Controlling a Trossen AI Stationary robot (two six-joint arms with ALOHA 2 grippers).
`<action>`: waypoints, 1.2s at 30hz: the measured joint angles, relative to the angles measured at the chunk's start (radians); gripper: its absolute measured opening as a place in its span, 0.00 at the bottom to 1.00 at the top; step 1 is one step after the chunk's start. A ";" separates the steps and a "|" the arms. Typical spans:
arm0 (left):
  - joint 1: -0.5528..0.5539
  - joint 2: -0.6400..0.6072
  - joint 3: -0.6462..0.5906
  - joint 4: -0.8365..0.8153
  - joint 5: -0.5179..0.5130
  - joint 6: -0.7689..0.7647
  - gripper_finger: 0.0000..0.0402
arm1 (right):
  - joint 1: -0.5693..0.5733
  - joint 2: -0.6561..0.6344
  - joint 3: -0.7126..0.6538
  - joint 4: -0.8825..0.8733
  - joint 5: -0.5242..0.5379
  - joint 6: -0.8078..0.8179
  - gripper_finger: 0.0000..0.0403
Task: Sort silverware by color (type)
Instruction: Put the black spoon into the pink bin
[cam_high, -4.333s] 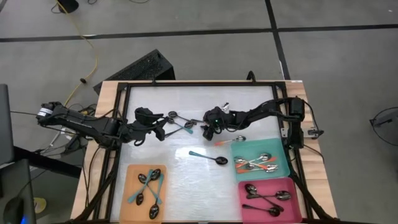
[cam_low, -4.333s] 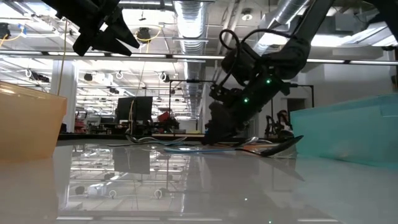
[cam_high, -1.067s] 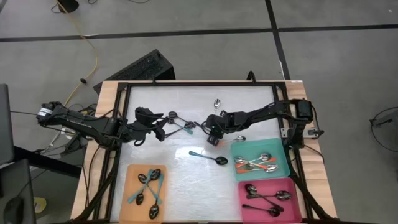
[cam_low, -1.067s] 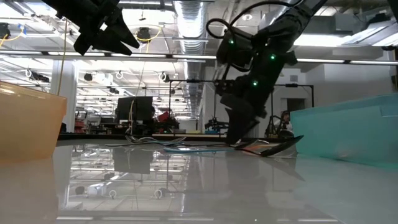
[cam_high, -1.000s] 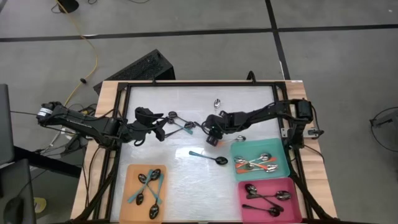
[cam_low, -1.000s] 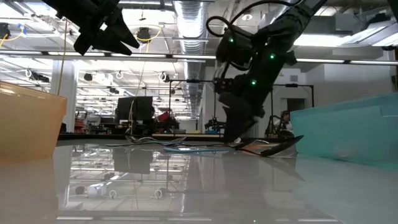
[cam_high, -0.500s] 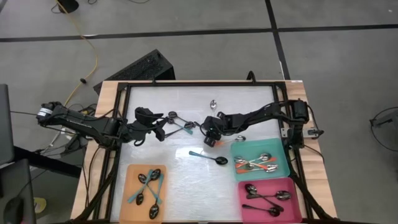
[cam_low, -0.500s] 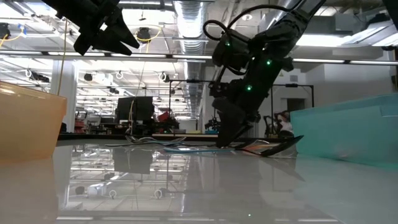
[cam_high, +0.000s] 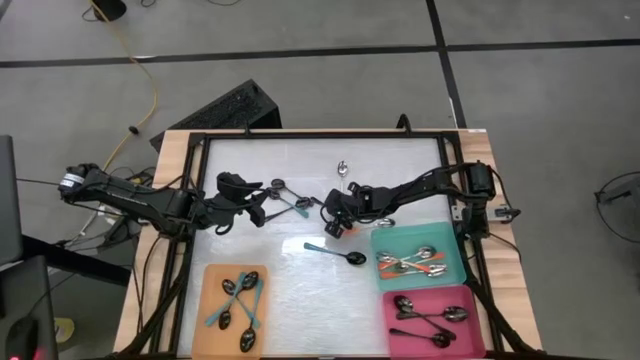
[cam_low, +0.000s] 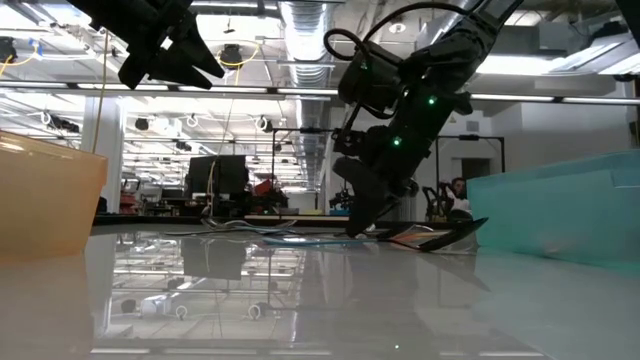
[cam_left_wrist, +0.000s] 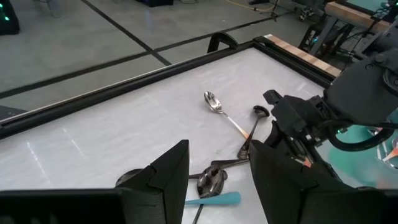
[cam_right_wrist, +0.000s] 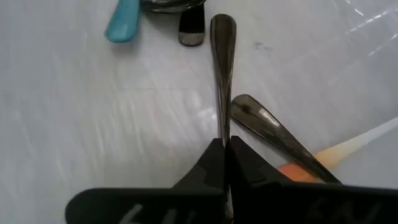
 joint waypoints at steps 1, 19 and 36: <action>0.000 0.000 0.000 0.000 0.000 0.000 0.38 | 0.000 0.000 0.000 0.000 0.000 0.009 0.04; 0.000 0.000 0.000 0.001 0.001 -0.001 0.38 | -0.040 -0.209 -0.006 -0.062 -0.016 0.005 0.01; 0.000 0.000 0.000 0.000 0.001 -0.001 0.38 | 0.009 -0.555 -0.003 -0.368 -0.005 -0.024 0.01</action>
